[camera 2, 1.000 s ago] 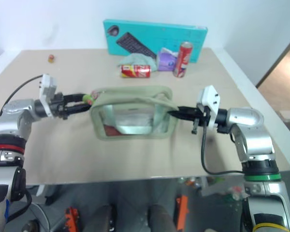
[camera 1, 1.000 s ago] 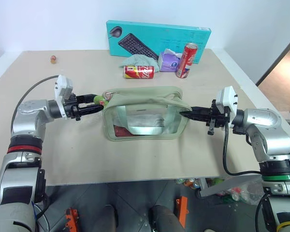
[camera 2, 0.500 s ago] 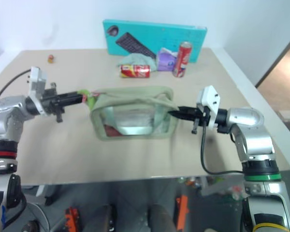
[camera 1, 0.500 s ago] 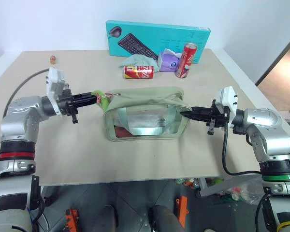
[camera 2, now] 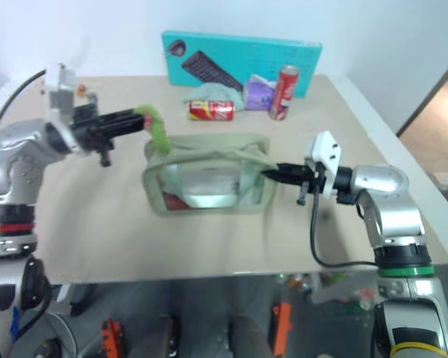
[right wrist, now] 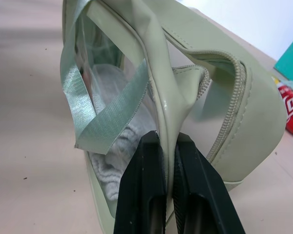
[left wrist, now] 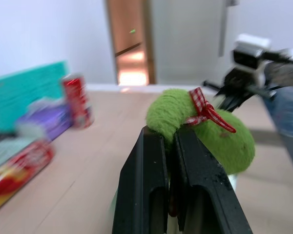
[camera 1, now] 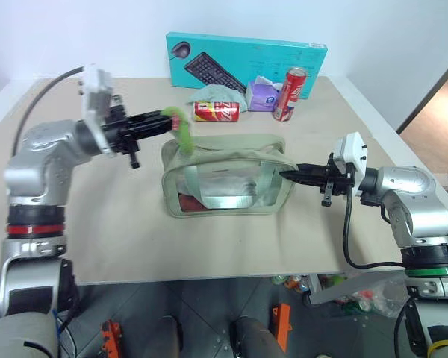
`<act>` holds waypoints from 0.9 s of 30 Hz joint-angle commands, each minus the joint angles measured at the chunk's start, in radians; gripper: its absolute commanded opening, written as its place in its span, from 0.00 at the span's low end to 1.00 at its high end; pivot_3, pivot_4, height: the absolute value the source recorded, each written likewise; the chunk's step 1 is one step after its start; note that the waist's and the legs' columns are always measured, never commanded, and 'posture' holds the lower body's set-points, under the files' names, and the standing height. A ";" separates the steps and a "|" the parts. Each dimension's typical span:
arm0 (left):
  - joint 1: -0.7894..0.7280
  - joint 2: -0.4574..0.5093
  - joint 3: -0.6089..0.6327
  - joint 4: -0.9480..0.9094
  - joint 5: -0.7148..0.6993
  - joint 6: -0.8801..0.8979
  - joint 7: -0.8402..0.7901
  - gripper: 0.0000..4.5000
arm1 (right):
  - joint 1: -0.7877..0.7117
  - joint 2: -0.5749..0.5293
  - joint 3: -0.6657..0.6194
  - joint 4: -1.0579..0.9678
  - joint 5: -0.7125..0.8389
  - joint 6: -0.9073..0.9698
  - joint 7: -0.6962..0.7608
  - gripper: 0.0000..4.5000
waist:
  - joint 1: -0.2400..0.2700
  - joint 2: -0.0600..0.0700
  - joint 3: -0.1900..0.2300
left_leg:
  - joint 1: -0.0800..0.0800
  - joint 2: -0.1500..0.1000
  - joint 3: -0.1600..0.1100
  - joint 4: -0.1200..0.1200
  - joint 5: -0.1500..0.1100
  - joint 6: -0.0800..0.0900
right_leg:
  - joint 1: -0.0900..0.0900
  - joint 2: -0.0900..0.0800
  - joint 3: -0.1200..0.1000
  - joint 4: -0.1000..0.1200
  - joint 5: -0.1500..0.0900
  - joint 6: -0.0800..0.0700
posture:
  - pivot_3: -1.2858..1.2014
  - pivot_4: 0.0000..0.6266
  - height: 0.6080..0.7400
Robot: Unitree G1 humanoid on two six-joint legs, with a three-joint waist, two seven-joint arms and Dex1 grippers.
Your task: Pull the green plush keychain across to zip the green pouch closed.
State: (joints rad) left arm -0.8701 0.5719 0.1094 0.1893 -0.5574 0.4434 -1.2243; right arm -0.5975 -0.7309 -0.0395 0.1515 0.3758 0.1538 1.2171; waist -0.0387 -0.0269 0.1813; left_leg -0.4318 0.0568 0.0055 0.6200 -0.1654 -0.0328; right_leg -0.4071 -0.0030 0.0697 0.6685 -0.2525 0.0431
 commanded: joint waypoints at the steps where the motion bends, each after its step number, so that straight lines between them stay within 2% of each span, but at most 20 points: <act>1: -0.053 -0.027 -0.018 -0.021 -0.002 -0.005 0.022 0.02 | -0.012 -0.018 -0.020 -0.010 -0.005 -0.016 0.000 0.00 | -0.003 0.000 0.000 | 0.000 0.000 0.000 0.000 0.000 0.000 | -0.001 0.000 0.000 0.000 0.000 0.000 | 0.52 0.24 1.00; 12: -0.093 -0.120 -0.089 -0.003 0.061 -0.046 0.080 0.02 | 0.013 -0.027 -0.035 -0.036 0.000 -0.011 -0.014 0.00 | -0.004 0.000 0.000 | 0.000 0.000 -0.001 0.000 0.000 0.000 | 0.000 0.000 0.000 0.000 0.000 0.000 | 0.52 0.24 1.00; 26: -0.089 -0.026 -0.148 0.018 0.119 -0.057 -0.049 0.02 | 0.011 -0.021 -0.028 -0.032 -0.002 -0.019 -0.027 0.00 | -0.004 0.000 0.000 | 0.000 0.000 -0.001 0.000 0.000 0.000 | 0.000 0.000 0.000 0.000 0.000 0.000 | 0.52 0.24 1.00; 27: -0.098 -0.023 -0.149 0.026 0.123 -0.057 -0.052 0.17 | 0.007 -0.019 -0.027 -0.029 -0.002 -0.020 -0.027 0.00 | -0.004 0.000 0.000 | 0.000 0.000 -0.001 0.000 0.000 0.000 | 0.000 0.000 0.000 0.000 0.000 0.000 | 0.52 0.24 1.00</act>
State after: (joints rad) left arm -0.9298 0.5316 -0.0420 0.2210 -0.4348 0.3846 -1.2692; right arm -0.5746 -0.7422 -0.0426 0.1430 0.3690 0.1499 1.1940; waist -0.0428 -0.0269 0.1814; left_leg -0.4319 0.0565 0.0046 0.6199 -0.1654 -0.0328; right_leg -0.4072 -0.0026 0.0697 0.6686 -0.2523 0.0431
